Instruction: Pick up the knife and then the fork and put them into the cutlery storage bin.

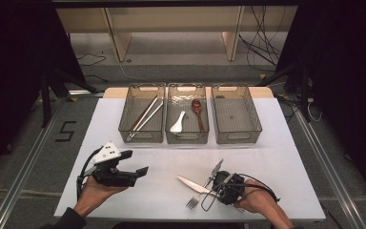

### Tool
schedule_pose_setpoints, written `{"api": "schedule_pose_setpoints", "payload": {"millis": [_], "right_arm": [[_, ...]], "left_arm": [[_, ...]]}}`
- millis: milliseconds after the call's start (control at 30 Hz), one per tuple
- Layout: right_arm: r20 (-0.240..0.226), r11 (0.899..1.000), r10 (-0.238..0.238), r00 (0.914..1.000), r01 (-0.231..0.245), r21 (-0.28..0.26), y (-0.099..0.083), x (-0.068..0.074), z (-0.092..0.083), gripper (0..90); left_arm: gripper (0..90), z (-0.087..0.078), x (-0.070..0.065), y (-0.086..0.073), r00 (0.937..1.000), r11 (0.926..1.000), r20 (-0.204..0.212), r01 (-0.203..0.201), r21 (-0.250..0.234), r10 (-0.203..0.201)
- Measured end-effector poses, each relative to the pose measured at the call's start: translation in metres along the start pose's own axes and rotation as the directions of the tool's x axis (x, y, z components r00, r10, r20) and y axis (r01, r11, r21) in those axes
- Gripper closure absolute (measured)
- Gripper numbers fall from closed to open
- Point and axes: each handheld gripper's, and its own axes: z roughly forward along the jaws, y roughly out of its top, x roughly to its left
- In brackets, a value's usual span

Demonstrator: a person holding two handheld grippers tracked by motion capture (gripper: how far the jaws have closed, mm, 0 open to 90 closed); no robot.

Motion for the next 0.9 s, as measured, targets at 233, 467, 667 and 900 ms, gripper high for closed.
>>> {"api": "schedule_pose_setpoints", "payload": {"millis": [233, 467, 667, 900], "right_arm": [[-0.002, 1.0, 0.001, 1.0, -0.001, 0.008, 0.001, 0.0, 0.0, 79.5], [-0.006, 1.0, 0.016, 0.9999, -0.016, 0.009, 0.002, 0.0, 0.0, 78.5], [-0.011, 1.0, 0.014, 0.9998, -0.014, 0.008, 0.003, -0.002, 0.0, 75.4], [-0.01, 1.0, 0.007, 0.9999, -0.007, 0.006, 0.014, -0.002, 0.001, 75.2]], "left_arm": [[15.9, 0.0, 0.001, 0.0, 1.0, 1.0, 0.0, 0.006, 0.0, -0.006], [15.9, 0.0, 0.0, 0.0, 1.0, 1.0, 0.0, 0.002, 0.001, -0.002], [15.9, 0.0, 0.0, 0.0, 1.0, 1.0, 0.0, 0.004, 0.002, -0.004], [15.9, 0.0, 0.001, 0.0, 1.0, 1.0, -0.002, 0.007, 0.001, -0.007]]}}
